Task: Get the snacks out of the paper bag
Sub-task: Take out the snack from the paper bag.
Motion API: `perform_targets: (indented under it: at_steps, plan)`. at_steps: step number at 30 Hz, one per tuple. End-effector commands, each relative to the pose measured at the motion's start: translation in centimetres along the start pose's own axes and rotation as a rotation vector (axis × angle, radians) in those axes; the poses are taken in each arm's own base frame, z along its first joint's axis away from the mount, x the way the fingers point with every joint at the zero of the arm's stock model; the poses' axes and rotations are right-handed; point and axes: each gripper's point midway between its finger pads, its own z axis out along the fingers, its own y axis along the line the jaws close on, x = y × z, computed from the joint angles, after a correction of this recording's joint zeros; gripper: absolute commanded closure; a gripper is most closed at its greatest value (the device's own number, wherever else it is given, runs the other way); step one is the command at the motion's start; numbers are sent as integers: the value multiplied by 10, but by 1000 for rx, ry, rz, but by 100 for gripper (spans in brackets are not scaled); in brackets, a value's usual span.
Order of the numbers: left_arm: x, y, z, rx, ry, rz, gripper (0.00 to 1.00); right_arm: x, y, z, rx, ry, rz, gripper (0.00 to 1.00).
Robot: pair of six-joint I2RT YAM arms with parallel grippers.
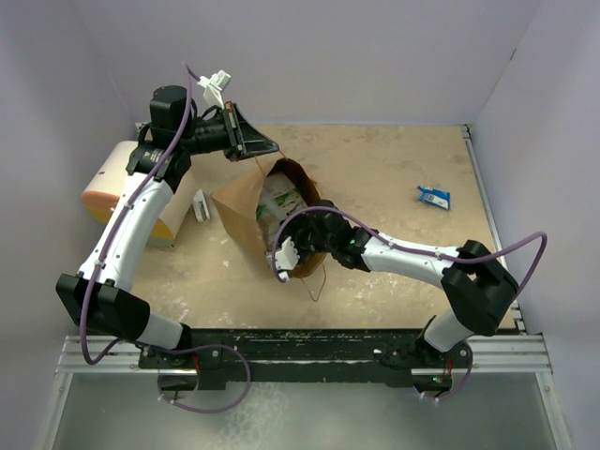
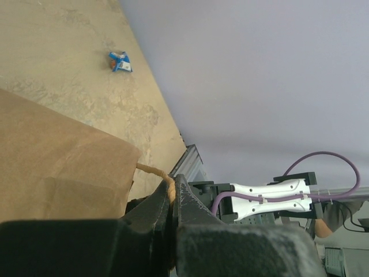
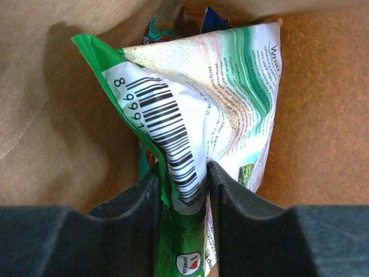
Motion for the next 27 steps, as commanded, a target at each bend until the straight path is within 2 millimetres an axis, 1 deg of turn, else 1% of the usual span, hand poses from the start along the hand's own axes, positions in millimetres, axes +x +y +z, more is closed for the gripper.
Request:
perform_targets:
  at_steps: [1, 3, 6, 8, 11, 13, 16, 18, 19, 21, 25, 27]
  plan:
    - [-16, -19, -8, 40, -45, 89, 100, -16, -33, -13, 107, -56, -3, 69]
    - [-16, -18, -8, 38, -45, 90, 100, -17, -32, -14, 107, -59, 11, 78]
    - [-16, -18, -8, 37, -45, 91, 100, -18, -35, -17, 106, -62, 28, 93]
    - [-16, -18, -8, 36, -47, 93, 100, -21, -42, -22, 123, -68, 59, 98]
    - [-17, -17, -9, 32, -50, 93, 100, -25, -55, -33, 160, -79, 115, 100]
    - [-17, -17, -10, 30, -51, 94, 100, -28, -59, -42, 166, -90, 151, 100]
    - [-18, -17, -11, 28, -56, 97, 100, -32, -64, -56, 163, -97, 201, 100]
    - [-20, -17, -13, 25, -62, 102, 100, -33, -59, -63, 143, -98, 238, 100]
    - [-20, -16, -13, 23, -62, 100, 100, -38, -72, -72, 160, -110, 249, 100]
    - [-21, -17, -14, 24, -65, 103, 100, -43, -77, -82, 159, -121, 308, 100]
    - [-23, -16, -15, 22, -70, 105, 100, -50, -78, -104, 123, -124, 468, 100]
    - [-24, -17, -16, 20, -75, 106, 100, -57, -81, -118, 103, -130, 547, 100]
